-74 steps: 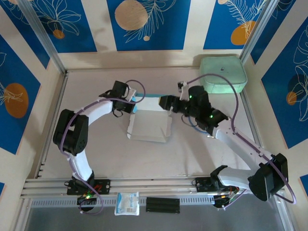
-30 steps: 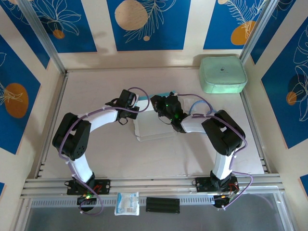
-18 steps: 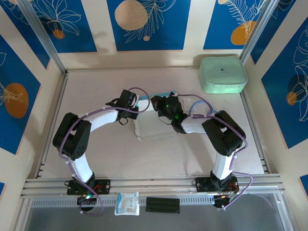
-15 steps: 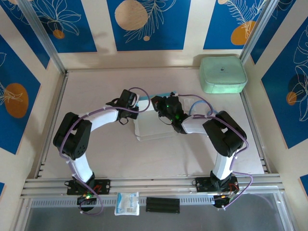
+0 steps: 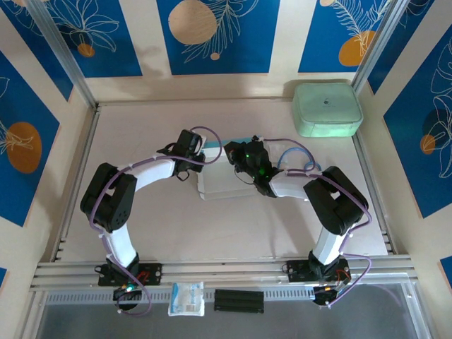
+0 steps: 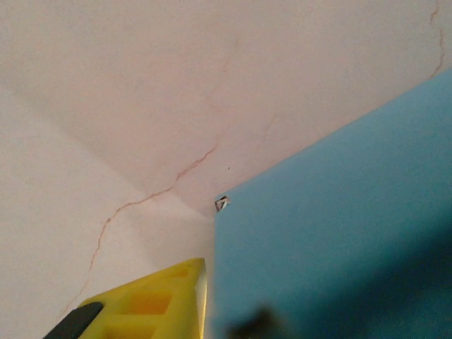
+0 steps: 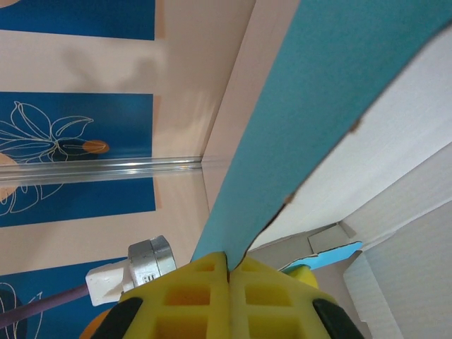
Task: Fold the paper box
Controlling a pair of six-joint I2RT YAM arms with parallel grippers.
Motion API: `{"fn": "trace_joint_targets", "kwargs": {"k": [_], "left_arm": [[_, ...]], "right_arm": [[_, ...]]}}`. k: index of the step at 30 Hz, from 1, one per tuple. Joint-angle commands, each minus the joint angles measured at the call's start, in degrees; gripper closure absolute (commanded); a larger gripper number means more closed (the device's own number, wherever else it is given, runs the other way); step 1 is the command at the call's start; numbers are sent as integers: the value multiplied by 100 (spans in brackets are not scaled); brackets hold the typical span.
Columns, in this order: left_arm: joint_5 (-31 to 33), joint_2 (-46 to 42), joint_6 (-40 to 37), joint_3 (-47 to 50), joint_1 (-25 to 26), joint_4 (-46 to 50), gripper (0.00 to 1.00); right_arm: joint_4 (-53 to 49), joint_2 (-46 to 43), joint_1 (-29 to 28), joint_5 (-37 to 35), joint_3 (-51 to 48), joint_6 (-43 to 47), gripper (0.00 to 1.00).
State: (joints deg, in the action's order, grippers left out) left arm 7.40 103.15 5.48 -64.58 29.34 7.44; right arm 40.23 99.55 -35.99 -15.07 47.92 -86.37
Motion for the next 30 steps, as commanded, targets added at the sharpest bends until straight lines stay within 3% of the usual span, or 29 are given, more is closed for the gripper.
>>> {"fn": "trace_joint_targets", "kwargs": {"k": [1, 4, 6, 9, 19, 30], "left_arm": [[106, -111, -304, -40, 3, -308, 75], [12, -116, -428, -30, 10, -427, 70], [-97, -139, -539, 32, 10, -560, 61], [-133, -206, -699, 161, 9, -758, 60], [174, -60, -740, 40, 3, -781, 84], [735, 323, 294, -292, 10, -213, 86]], "right_arm": [[-318, -172, 21, -146, -23, 120, 100], [-424, -141, 16, -131, 59, 97, 100], [-547, -144, 21, -145, 138, 85, 100], [-834, -137, 38, -150, 302, 88, 100], [-1207, -103, 48, -133, 560, 166, 99], [-1689, -116, 30, -284, 727, 28, 99]]}}
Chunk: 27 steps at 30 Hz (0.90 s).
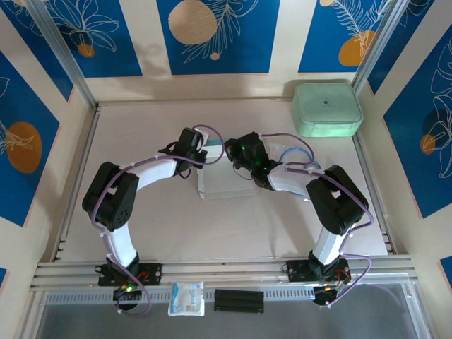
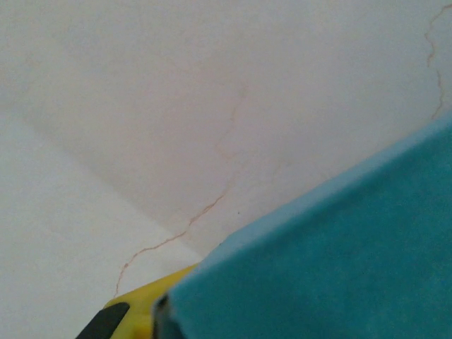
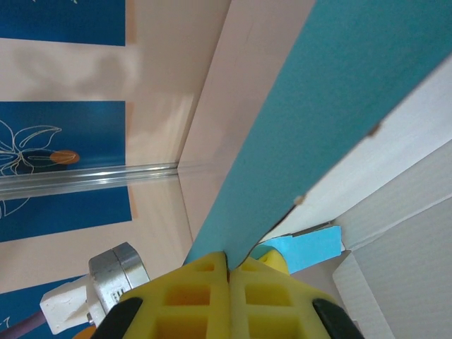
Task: Fold the paper box
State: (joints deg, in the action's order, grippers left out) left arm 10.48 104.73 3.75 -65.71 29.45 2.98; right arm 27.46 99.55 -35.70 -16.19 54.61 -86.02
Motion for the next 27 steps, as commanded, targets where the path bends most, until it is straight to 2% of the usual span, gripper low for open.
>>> {"fn": "trace_joint_targets", "kwargs": {"k": [1, 8, 12, 18, 21, 23, 27], "left_arm": [[472, 183, 538, -167, -1, 233, 87], [948, 294, 758, -255, -1, 362, 89], [1245, 358, 1035, -367, -1, 482, 84], [1334, 506, 1262, -568, -1, 692, 84], [1504, 565, 1398, -678, -2, 814, 89], [1607, 596, 1481, -752, -9, 920, 99], [1677, 627, 1559, -819, -1, 980, 100]], "right_arm": [[-419, -111, 9, -173, 68, 5, 99], [-514, -103, -4, -184, 116, -23, 99], [-493, -56, -4, -186, 130, -68, 99], [-498, -61, -15, -188, 138, -12, 99], [-531, -76, -11, -199, 129, -3, 99], [-538, -78, -15, -199, 128, 1, 99], [-563, -75, -17, -200, 147, 0, 99]]}}
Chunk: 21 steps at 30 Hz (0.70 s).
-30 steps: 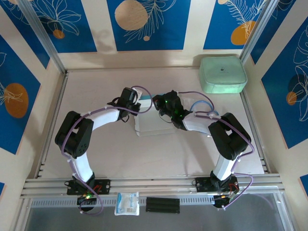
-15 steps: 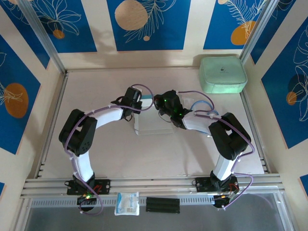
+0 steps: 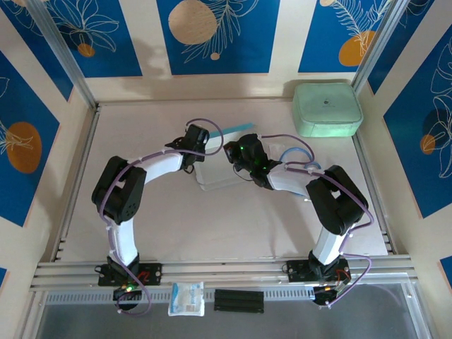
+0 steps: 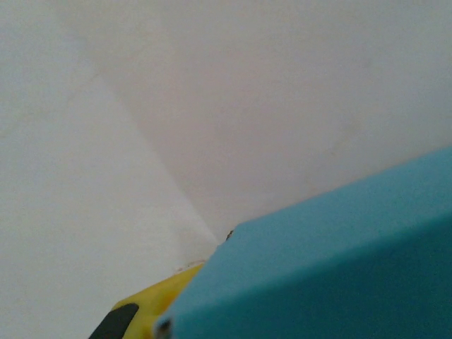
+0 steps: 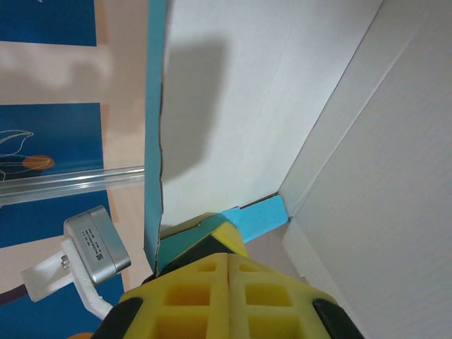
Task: Fold the paper box
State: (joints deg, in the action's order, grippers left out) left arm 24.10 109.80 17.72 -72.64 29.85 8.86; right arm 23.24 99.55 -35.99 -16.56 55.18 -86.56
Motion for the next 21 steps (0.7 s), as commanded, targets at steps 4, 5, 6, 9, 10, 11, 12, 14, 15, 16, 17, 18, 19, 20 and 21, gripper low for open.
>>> {"fn": "trace_joint_targets", "kwargs": {"k": [4, 5, 6, 9, 10, 11, 12, 14, 15, 16, 17, 18, 19, 20, 21], "left_arm": [[230, 159, 92, -156, -41, 379, 100], [190, 164, 77, -154, -48, 365, 100], [127, 165, 68, -145, -40, 361, 100], [-312, 147, -115, -51, -60, 222, 100], [-453, 147, -176, -60, -64, 243, 100], [-593, 147, -261, -74, -84, 310, 100], [-750, 131, -390, -76, -113, 327, 100], [-1218, 83, -666, -88, -195, 408, 100], [-1450, 46, -806, -85, -245, 463, 100], [-1706, 6, -935, -80, -295, 481, 100], [-1982, -41, -1109, -79, -338, 526, 100], [-2174, -78, -1259, -121, -380, 646, 100], [-2357, -113, -1430, -163, -407, 762, 100], [-2564, -161, -1673, -210, -434, 918, 100], [-2644, -203, -1837, -262, -465, 1105, 100]], "right_arm": [[-150, -68, 17, -148, 98, 61, 99], [-125, -69, 22, -147, 98, 65, 99], [-96, -77, 21, -133, 86, 89, 99], [59, -132, 50, 72, 22, 223, 93], [68, -182, 72, 199, 5, 323, 88], [33, -280, 96, 373, -18, 473, 80], [-33, -406, 138, 595, -68, 646, 72], [-40, -726, 268, 974, -262, 1123, 60], [-23, -936, 397, 1191, -412, 1382, 51], [34, -1106, 529, 1409, -549, 1638, 44], [122, -1306, 695, 1718, -670, 1982, 38], [56, -1495, 869, 1979, -792, 2279, 31], [-108, -1658, 1005, 2094, -860, 2577, 25], [-452, -1845, 1159, 2249, -878, 3008, 21], [-915, -2031, 1286, 2263, -832, 3456, 16]]}}
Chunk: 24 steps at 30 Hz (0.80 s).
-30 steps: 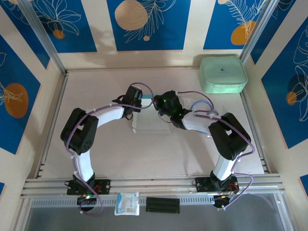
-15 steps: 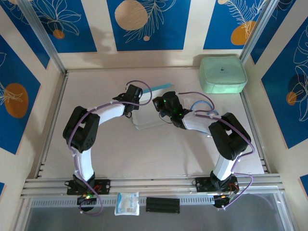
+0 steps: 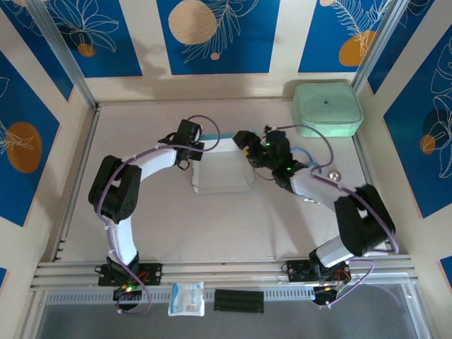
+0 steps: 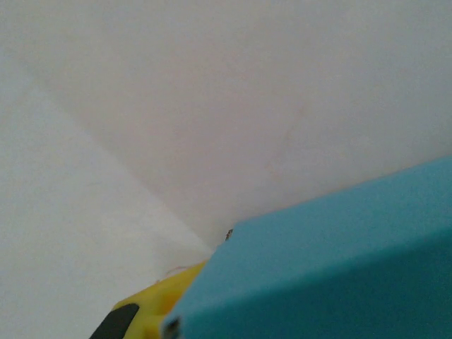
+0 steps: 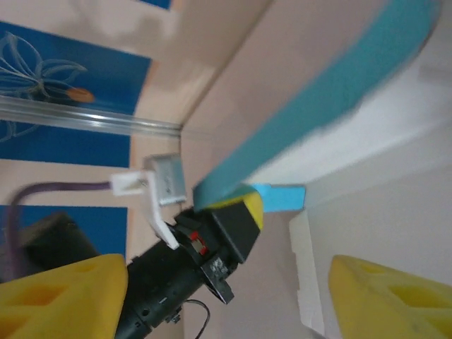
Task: Fold the paper box
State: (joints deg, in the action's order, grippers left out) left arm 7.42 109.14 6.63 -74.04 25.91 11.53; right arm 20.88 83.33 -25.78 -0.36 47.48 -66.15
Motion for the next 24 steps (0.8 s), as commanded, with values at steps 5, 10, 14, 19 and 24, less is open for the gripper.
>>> {"fn": "trace_joint_targets", "kwargs": {"k": [5, 10, 14, 19, 24], "left_arm": [[-1325, -280, -1592, -232, -234, 1501, 100], [-1559, -126, -1962, -338, -350, 1705, 100], [-1710, -1, -2087, -365, -357, 1601, 100], [-1793, 159, -2124, -433, -359, 1510, 100], [-1484, 277, -2142, -436, -352, 1414, 100]], "right_arm": [[-2119, -824, 802, 1056, 142, 3602, 2], [-2156, -967, 1095, 1935, -53, 4684, 1], [-1986, -1016, 1007, 2483, -269, 5079, 1], [-1995, -611, 815, 2410, -132, 5041, 1], [-2101, -226, 409, 1887, 158, 5226, 8]]}}
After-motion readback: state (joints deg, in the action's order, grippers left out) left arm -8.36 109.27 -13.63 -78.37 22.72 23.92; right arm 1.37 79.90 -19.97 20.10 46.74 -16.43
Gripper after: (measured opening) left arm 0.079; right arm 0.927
